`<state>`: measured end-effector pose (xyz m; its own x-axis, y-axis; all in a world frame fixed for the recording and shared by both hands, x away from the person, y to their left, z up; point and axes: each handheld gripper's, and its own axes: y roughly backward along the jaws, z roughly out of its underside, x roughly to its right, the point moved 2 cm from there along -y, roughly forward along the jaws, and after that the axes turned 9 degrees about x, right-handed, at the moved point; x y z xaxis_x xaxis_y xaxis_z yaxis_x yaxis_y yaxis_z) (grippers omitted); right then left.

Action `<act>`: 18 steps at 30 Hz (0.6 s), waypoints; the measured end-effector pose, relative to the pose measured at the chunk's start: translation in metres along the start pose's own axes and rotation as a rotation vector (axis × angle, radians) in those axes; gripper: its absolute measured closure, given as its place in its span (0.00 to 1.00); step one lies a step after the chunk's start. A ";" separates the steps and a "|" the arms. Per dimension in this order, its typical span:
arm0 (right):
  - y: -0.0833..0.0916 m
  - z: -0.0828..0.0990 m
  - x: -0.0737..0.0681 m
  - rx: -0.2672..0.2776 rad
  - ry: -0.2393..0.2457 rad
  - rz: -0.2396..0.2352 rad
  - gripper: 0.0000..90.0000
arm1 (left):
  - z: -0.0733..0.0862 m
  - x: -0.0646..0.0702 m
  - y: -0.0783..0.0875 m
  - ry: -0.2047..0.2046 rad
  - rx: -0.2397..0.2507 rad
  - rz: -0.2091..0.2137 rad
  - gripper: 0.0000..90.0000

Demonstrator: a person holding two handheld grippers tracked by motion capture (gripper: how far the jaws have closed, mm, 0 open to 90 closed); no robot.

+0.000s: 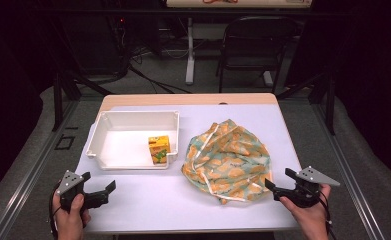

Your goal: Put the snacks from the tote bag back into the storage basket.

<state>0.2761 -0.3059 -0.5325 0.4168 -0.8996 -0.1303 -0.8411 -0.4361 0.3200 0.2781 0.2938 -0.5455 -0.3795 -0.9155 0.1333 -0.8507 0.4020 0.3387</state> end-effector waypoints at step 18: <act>-0.007 0.001 0.001 -0.011 0.002 0.009 0.11 | 0.002 -0.004 -0.009 0.005 -0.014 -0.021 0.00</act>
<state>0.2817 -0.3038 -0.5360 0.4101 -0.9034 -0.1253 -0.8410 -0.4277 0.3314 0.2864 0.2939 -0.5506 -0.3599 -0.9238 0.1305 -0.8532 0.3825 0.3546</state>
